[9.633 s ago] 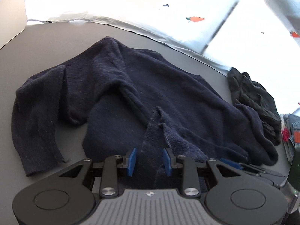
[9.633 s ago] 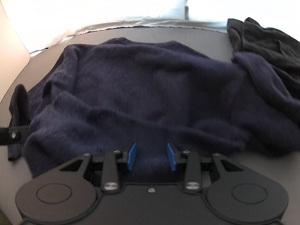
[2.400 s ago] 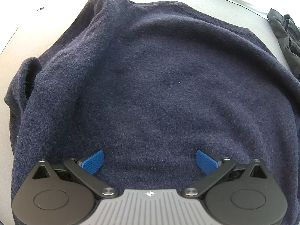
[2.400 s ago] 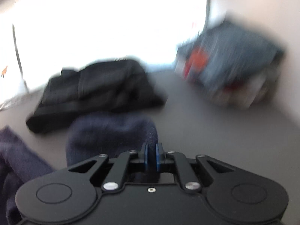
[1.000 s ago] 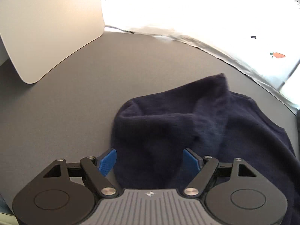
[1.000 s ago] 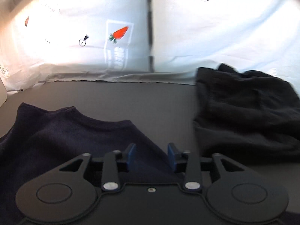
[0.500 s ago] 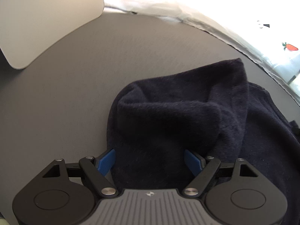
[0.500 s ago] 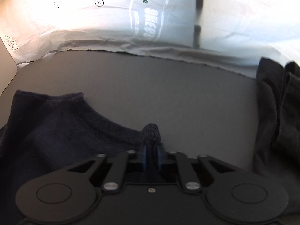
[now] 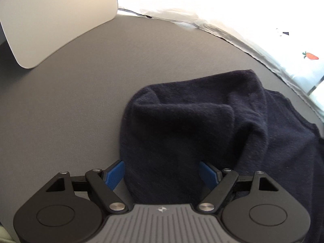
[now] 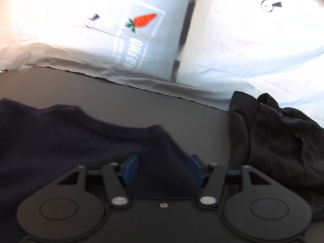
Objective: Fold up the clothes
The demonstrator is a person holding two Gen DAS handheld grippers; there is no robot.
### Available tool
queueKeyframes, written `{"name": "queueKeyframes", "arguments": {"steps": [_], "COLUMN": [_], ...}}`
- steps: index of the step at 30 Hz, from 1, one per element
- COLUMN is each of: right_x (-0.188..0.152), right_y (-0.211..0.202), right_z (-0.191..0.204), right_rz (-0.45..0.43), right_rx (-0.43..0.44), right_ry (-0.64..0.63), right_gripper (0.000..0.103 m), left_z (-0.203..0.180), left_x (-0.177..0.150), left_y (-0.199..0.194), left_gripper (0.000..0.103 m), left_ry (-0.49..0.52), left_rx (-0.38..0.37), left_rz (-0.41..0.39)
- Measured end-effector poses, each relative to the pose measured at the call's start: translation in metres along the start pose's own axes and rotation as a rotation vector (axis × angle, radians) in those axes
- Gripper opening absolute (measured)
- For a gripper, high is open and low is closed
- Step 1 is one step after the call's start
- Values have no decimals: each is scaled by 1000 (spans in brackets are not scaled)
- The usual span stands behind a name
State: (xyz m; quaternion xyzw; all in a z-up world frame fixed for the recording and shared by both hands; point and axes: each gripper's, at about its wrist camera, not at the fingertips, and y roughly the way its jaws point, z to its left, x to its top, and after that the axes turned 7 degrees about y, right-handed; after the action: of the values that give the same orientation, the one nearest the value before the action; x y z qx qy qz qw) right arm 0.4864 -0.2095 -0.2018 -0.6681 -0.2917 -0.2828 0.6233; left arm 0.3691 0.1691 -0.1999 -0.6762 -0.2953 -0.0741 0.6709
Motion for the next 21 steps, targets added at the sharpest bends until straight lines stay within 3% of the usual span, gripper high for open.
{"name": "queueKeyframes", "arguments": {"steps": [3, 5, 9, 10, 12, 14, 15, 16, 19, 21], "right_x": [-34, -57, -100, -106, -113, -114, -113, -114, -122, -129], "right_y": [-38, -52, -71, -74, -75, -72, -69, -68, -70, -71], "right_z": [10, 15, 22, 21, 19, 12, 8, 5, 7, 7], "right_rz": [-4, 31, 79, 77, 77, 85, 91, 89, 35, -2], "right_rx": [24, 41, 41, 37, 32, 44, 54, 60, 57, 55], "right_ry": [23, 34, 24, 27, 49, 91, 118, 138, 132, 137], "right_gripper": [81, 82, 84, 92, 98, 103, 103, 103, 103, 103], "left_z": [-7, -15, -28, -28, -28, -22, -16, -11, 9, 23], "left_x": [-3, -4, -9, -11, -14, -16, -16, -16, -10, -2], "left_y": [0, 4, 14, 16, 19, 20, 17, 15, 3, -10], "left_gripper": [82, 83, 83, 82, 72, 46, 38, 17, 13, 12], "left_ry": [-4, 15, 62, 72, 94, 96, 88, 80, 52, 75], "left_rx": [-55, -75, -23, 9, 74, 107, 118, 128, 194, 300], "left_rz": [-1, 10, 13, 17, 25, 32, 26, 19, -29, -88]}}
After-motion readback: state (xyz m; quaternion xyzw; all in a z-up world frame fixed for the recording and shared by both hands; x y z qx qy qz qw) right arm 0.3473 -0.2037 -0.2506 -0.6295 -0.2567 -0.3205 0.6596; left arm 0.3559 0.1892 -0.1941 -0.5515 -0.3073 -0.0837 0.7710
